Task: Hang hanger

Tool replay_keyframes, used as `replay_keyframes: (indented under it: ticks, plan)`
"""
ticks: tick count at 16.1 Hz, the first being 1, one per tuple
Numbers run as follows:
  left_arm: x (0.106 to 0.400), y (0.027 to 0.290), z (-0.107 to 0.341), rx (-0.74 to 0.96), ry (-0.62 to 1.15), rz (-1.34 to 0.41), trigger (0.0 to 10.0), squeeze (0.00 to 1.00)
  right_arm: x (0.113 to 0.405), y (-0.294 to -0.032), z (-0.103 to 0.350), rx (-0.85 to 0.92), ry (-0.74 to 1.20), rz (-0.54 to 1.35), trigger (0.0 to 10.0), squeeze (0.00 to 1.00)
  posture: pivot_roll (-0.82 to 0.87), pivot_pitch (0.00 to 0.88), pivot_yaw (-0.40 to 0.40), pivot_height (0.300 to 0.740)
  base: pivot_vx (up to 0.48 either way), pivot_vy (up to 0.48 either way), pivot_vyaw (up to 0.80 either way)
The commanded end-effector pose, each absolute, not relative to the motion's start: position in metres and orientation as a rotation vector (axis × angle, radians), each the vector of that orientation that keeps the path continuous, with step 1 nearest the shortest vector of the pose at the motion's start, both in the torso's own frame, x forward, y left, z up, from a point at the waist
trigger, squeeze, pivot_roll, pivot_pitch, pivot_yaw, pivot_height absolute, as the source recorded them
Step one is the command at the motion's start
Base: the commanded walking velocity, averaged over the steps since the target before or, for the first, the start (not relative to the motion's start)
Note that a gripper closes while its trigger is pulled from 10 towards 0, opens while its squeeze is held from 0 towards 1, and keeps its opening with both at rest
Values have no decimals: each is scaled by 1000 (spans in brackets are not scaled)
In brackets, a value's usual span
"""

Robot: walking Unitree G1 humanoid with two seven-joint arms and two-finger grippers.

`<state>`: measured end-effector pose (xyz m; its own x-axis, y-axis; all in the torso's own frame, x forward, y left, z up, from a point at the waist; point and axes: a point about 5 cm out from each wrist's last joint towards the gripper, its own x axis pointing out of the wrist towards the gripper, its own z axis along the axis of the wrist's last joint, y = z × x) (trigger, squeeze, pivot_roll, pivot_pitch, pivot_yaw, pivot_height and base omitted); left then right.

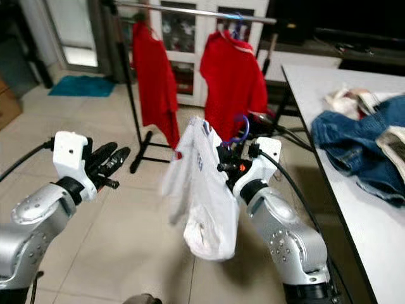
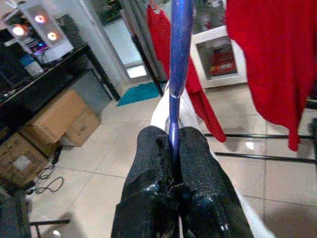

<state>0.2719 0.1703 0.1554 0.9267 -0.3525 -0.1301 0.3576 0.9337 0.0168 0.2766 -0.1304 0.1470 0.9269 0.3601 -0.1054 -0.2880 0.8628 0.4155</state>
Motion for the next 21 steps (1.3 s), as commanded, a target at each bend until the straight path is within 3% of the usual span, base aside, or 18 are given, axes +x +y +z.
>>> replay_keyframes:
  ticks: [1,2,4,8,13,15,16,21]
  plan:
    - [275,161,154,73,120,-418,10000,0,282,-131,163,416,116,338,10000,0,67,0,-1,740,0,0,0]
    - [272,148,151,74,115,-529,10000,1000,288,-127,169,444,103,355,10000,0,82,0,-15,740,0,0,0]
    - [265,133,153,53,111,-695,10000,1000,298,-114,176,461,94,407,10000,0,86,0,-18,740,0,0,0]
    - [269,130,150,89,113,-772,10000,1000,315,-94,191,464,80,494,10000,0,88,0,-23,740,0,0,0]
    - [260,101,151,36,77,-990,10000,1000,345,-86,194,473,107,430,10000,0,77,0,-25,740,0,0,0]
    - [259,102,147,59,91,-993,10000,1000,354,-86,197,496,110,399,10000,0,76,0,-26,740,0,0,0]
    - [259,108,141,96,123,-997,10000,20,362,-84,199,515,113,385,10000,0,76,0,-26,740,0,0,0]
    - [262,126,129,239,169,-955,10000,0,377,-82,206,558,108,351,10000,0,82,0,-41,740,0,0,0]
